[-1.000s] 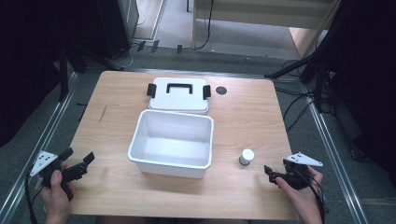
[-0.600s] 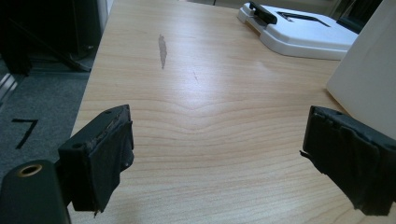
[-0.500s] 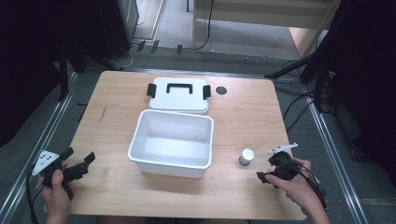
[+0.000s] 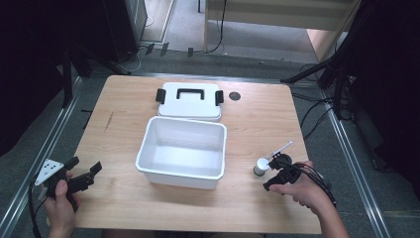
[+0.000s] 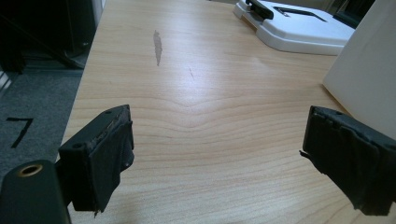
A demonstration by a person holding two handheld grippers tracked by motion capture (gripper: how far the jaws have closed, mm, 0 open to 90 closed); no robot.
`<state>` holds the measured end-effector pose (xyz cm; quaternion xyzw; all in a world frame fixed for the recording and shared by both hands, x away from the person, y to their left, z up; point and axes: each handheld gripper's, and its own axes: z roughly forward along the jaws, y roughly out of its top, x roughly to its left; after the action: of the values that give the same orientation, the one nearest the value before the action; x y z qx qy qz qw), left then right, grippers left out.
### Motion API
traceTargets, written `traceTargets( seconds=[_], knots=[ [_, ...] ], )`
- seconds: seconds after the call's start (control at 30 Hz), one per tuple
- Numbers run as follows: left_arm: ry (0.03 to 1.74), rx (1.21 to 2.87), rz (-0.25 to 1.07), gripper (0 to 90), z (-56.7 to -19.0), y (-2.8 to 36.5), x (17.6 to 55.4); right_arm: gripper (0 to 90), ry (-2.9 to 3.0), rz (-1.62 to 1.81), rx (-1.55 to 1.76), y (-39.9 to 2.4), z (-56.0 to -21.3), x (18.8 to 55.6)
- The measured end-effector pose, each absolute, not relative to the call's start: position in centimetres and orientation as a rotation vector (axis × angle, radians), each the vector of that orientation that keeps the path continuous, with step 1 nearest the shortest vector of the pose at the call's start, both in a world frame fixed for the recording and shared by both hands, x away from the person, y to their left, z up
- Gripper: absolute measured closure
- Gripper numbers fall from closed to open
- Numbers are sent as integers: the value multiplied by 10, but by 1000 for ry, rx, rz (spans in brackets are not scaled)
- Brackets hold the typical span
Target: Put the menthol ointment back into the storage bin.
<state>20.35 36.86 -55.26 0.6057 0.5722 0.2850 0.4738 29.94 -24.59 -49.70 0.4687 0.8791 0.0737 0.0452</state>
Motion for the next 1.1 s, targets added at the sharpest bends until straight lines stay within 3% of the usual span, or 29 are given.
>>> traceTargets(
  seconds=[0.43, 0.93, 1.1],
  knots=[
    [1388, 1492, 687, 98, -553, 367, 204, 306, 2687, 211, 1418, -220, -483, 321],
    [1383, 1505, 672, 98, -553, 367, 205, 507, 2678, 163, 1423, -203, -476, 338],
    [1383, 1510, 670, 101, -552, 367, 205, 514, 2717, 142, 1408, -201, -475, 338]
  ],
)
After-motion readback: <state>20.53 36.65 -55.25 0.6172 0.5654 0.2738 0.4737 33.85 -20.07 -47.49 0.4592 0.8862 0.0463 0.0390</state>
